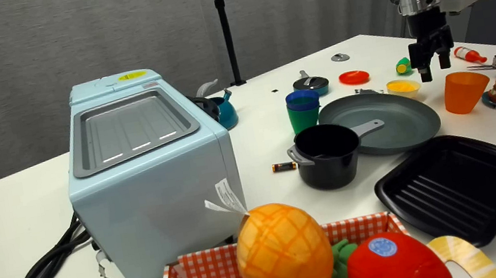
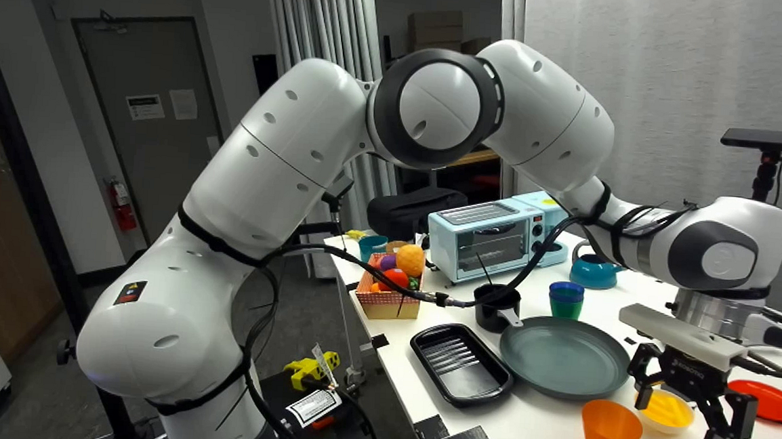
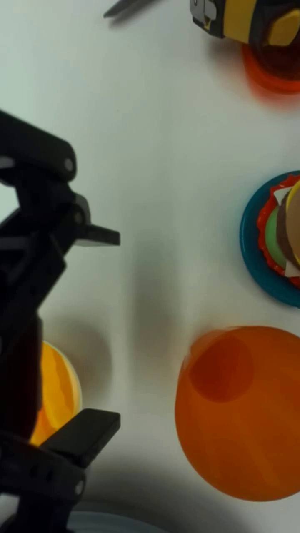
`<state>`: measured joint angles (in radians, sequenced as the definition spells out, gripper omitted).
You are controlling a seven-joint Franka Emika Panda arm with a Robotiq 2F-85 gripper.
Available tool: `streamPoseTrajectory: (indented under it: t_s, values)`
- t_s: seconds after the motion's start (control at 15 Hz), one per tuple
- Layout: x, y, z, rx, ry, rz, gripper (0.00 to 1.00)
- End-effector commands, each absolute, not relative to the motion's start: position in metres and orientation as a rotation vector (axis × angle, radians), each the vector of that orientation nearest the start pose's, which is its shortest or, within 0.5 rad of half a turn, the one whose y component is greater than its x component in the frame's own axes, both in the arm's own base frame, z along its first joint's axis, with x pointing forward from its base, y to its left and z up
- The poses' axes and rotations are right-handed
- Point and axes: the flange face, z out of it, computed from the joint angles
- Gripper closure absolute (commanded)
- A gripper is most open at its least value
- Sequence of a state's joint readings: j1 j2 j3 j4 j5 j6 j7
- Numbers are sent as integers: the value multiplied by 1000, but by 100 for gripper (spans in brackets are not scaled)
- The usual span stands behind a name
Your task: Pour the things in the white bowl onto the plate
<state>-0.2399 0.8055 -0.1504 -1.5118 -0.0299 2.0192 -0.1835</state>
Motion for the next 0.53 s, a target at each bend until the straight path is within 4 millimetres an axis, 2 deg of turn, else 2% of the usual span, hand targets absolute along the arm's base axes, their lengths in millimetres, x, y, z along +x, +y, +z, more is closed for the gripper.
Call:
streamPoseTrajectory:
  t_s: [0.0,0.47]
  values:
    - [639,-253,161,-3166,227,413,0]
    - [636,-250,156,-3168,246,436,0]
